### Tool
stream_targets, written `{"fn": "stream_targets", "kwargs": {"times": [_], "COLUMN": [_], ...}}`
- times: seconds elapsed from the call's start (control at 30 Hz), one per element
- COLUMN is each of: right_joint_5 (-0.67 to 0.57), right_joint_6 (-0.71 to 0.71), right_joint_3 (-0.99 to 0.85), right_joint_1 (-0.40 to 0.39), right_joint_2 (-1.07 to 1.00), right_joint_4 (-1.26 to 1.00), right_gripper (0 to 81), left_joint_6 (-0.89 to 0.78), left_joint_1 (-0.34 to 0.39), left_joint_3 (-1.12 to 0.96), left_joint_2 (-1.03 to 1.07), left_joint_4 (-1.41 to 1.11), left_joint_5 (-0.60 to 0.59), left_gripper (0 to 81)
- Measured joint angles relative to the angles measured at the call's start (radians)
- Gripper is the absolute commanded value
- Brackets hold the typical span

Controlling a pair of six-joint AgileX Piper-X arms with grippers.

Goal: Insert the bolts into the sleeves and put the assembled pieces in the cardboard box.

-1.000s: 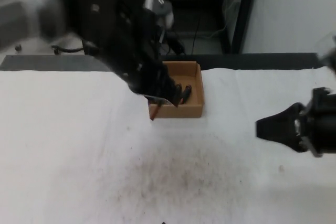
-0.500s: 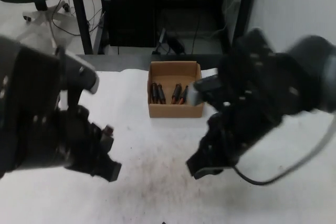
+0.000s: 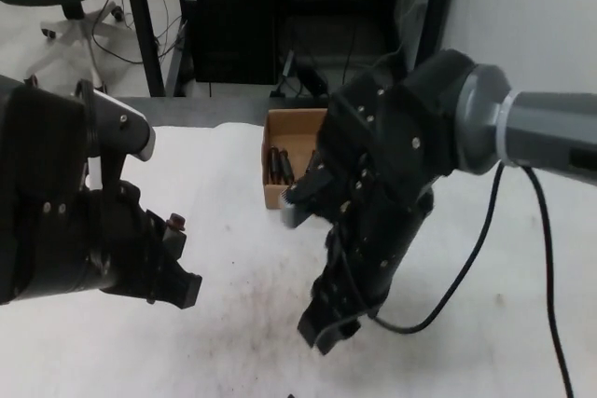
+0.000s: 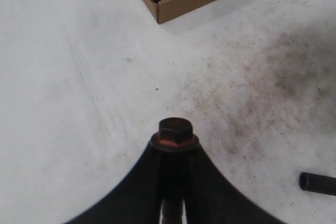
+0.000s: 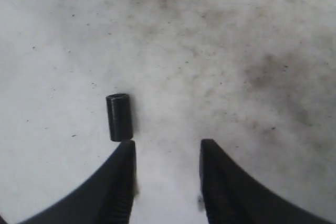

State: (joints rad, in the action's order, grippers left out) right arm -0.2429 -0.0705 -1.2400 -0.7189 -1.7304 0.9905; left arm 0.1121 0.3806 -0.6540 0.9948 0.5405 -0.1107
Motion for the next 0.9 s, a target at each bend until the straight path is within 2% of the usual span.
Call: {"fn": "stream_targets", "kwargs": {"times": [0.13,0.23,0.9], "right_joint_5": [0.016,0.040,0.061], "right_joint_6": [-0.004,-0.004,0.006], "right_joint_3": [0.000,0.000,-0.001], "right_joint_1": [-0.091,-0.118,-0.121], "right_joint_2": [0.000,-0.009,-0.143], "right_joint_4": [-0.008,-0.018,-0.067], "right_gripper": [35.9,35.9,35.9], "left_joint_6": [0.000,0.000,0.038], "left_joint_1": [0.001,0.001,-0.001], "left_joint_3": [0.000,0.000,0.000], "left_joint_2": [0.000,0.000,0.000], "left_joint_4": [0.000,0.000,-0.001], "left_joint_5": [0.000,0.000,0.000], "left_gripper": [0.3,0.3,0.3]}}
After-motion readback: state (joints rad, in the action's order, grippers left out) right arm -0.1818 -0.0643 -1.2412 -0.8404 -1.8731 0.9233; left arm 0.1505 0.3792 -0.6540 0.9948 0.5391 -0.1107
